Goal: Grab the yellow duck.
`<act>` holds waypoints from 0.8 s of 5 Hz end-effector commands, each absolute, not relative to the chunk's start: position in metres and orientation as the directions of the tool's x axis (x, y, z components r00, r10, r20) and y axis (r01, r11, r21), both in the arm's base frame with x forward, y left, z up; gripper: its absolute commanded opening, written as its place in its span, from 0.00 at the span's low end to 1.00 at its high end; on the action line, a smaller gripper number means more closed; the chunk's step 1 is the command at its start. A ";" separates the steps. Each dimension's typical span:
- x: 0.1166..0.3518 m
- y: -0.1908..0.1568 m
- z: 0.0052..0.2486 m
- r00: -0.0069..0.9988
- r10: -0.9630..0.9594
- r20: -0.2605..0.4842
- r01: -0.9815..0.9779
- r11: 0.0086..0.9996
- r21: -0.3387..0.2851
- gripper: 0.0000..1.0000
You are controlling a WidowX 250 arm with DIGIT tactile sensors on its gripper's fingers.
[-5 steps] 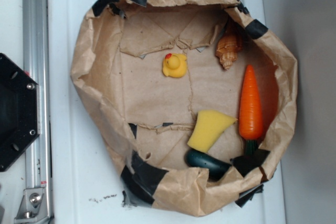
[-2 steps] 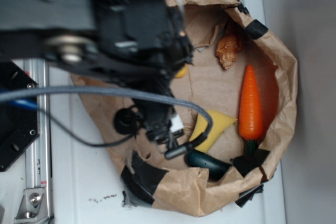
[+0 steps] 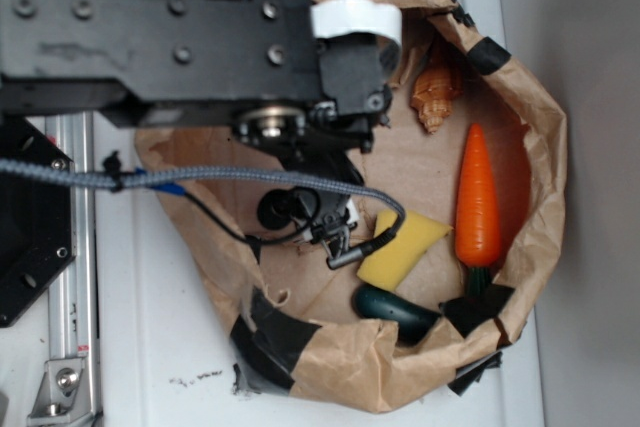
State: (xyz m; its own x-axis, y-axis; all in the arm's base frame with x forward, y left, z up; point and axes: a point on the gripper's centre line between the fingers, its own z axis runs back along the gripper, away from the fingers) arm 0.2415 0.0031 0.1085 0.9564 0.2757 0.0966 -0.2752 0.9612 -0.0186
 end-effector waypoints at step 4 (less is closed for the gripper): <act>0.230 0.069 0.062 0.929 0.331 0.165 -0.345 0.937 0.063 1.00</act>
